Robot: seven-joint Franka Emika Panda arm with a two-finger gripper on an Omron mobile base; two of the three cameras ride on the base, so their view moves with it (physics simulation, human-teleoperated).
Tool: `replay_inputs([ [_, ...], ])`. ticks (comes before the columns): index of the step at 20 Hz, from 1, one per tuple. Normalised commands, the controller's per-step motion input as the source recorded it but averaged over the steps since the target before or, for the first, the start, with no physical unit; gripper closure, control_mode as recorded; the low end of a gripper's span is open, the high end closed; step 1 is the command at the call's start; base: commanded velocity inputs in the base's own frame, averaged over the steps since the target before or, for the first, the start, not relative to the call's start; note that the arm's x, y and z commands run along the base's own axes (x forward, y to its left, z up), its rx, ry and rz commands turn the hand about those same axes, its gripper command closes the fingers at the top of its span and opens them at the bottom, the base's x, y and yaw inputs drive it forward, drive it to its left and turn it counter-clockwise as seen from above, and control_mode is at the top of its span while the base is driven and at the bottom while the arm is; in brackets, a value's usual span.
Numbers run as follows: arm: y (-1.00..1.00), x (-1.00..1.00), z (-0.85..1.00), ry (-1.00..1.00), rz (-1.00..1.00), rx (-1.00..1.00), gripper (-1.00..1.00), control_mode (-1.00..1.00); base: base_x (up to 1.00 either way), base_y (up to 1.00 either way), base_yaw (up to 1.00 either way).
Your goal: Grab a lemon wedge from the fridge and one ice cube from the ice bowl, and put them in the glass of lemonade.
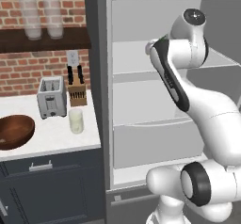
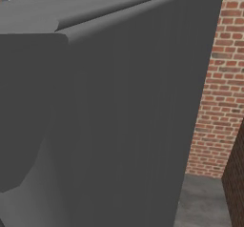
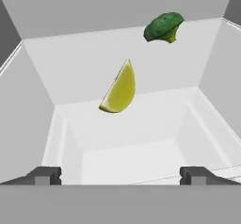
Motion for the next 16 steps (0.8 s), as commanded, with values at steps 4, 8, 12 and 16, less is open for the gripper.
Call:
replay_inputs([
  [4, 0.0, 0.27, 0.01, 0.06, -0.03, 0.0, -1.0, -1.0, 0.0, 0.0, 0.0],
  [8, -0.08, 0.19, 0.0, 0.06, -0.03, 0.0, -1.0, -1.0, 0.0, 0.0, 0.0],
  [12, -0.08, 0.03, -0.24, 0.04, -0.01, 0.0, -1.0, -1.0, 0.0, 0.0, 0.0],
  [16, 0.0, 0.0, -0.25, 0.05, 0.0, 0.0, -1.0, -1.0, 0.0, 0.0, 0.0],
])
